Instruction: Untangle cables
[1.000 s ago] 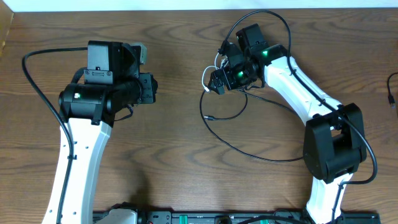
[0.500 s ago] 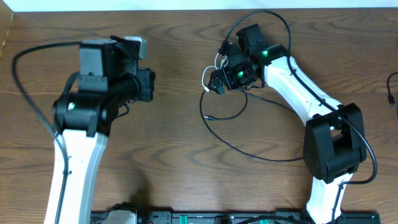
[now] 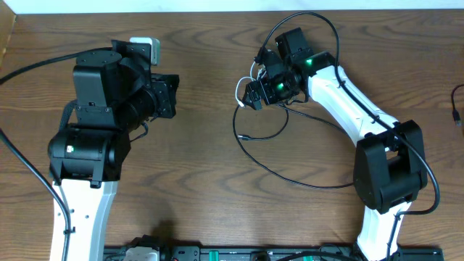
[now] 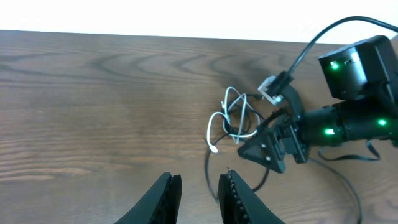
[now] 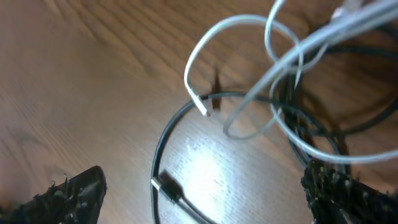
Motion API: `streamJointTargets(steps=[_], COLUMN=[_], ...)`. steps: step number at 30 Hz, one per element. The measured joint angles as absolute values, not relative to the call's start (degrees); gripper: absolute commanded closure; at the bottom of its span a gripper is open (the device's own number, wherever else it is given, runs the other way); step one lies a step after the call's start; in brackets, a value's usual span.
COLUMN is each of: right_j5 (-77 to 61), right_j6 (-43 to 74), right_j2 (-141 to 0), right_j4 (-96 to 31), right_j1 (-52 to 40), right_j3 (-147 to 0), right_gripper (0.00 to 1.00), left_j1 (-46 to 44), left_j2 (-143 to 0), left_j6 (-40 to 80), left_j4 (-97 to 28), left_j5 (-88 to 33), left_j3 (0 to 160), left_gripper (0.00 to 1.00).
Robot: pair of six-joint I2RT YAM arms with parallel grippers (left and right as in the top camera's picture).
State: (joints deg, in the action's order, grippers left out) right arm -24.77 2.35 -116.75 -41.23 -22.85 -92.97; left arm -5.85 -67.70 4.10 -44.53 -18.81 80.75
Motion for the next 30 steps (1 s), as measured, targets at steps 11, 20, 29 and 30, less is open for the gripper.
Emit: streamJointTargets(steps=[11, 20, 29, 30], right_j5=[-26.13, -28.62, -29.26, -29.41], right_j6=[3.97, 5.96, 11.62, 11.84], right_j2=[-116.77, -116.77, -111.09, -109.78], right_j4=[-38.17, -34.54, -36.16, -36.21], right_j1=[-22.85, -22.17, -4.80, -2.50], right_j3=[-92.97, -92.99, -95.98, -96.31], right_gripper=[0.01, 0.19, 0.20, 0.20], left_j1=[-5.85, -5.85, -10.26, -11.05], left_j2=[-70.98, -76.53, -86.76, -87.99], left_j6=[7.79, 8.54, 10.72, 10.85], left_j4=[-43.09, -42.02, -34.79, -33.32], left_j5=[-22.85, -25.43, -25.61, -25.56], left_j3=[80.75, 80.75, 80.75, 80.75], left_gripper=[0.64, 0.64, 0.64, 0.64])
